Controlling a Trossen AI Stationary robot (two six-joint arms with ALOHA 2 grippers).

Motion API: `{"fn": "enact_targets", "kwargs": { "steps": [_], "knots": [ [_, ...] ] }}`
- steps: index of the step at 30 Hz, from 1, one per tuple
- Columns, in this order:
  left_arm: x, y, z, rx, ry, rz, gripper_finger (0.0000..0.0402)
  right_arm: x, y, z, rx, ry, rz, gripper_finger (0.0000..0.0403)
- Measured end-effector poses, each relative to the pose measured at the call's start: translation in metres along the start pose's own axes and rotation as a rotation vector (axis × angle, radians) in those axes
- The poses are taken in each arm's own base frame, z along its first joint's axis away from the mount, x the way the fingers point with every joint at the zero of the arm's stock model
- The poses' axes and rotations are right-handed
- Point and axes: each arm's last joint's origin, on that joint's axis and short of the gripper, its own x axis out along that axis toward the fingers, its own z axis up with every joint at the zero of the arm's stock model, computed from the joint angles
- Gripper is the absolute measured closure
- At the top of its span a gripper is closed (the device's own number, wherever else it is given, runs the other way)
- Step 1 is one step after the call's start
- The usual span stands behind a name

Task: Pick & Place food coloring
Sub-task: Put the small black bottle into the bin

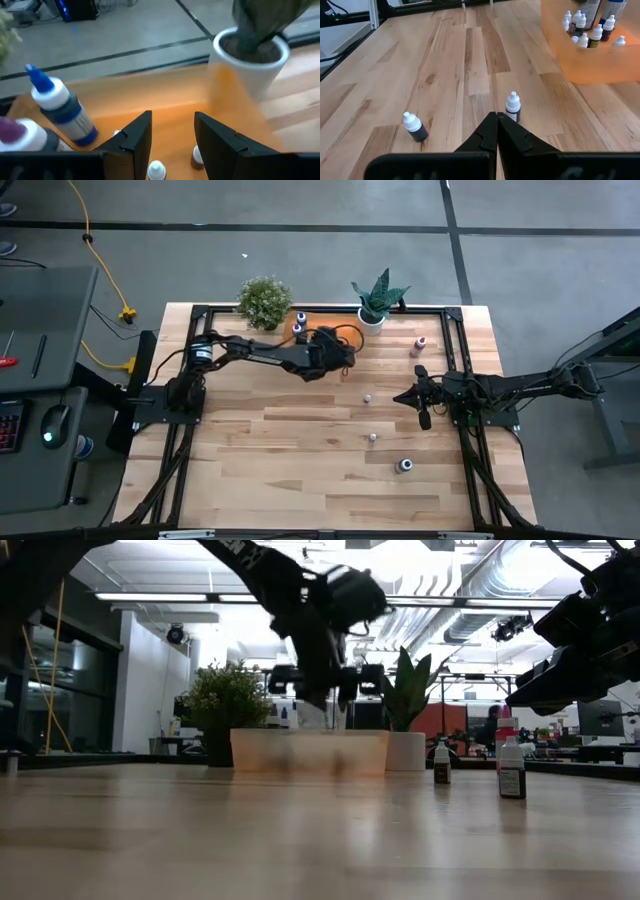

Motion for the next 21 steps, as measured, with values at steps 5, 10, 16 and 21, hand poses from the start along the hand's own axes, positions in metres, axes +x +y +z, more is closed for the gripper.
{"fn": "enact_targets", "kwargs": {
  "steps": [5, 10, 16, 21],
  "knots": [
    [-0.017, 0.004, 0.024, -0.005, -0.025, -0.038, 0.0258, 0.0, 0.0, 0.0, 0.0, 0.0, 0.0, 0.0402],
    [-0.038, 0.002, 0.045, 0.032, -0.05, -0.138, 0.0258, 0.0, 0.0, 0.0, 0.0, 0.0, 0.0, 0.0402],
    [-0.054, -0.014, 0.057, 0.295, -0.069, -0.482, 0.0258, 0.0, 0.0, 0.0, 0.0, 0.0, 0.0, 0.0402],
    [-0.063, -0.024, 0.057, 0.488, -0.077, -0.864, 0.0259, 0.0, 0.0, 0.0, 0.0, 0.0, 0.0, 0.0402]
  ]
}}
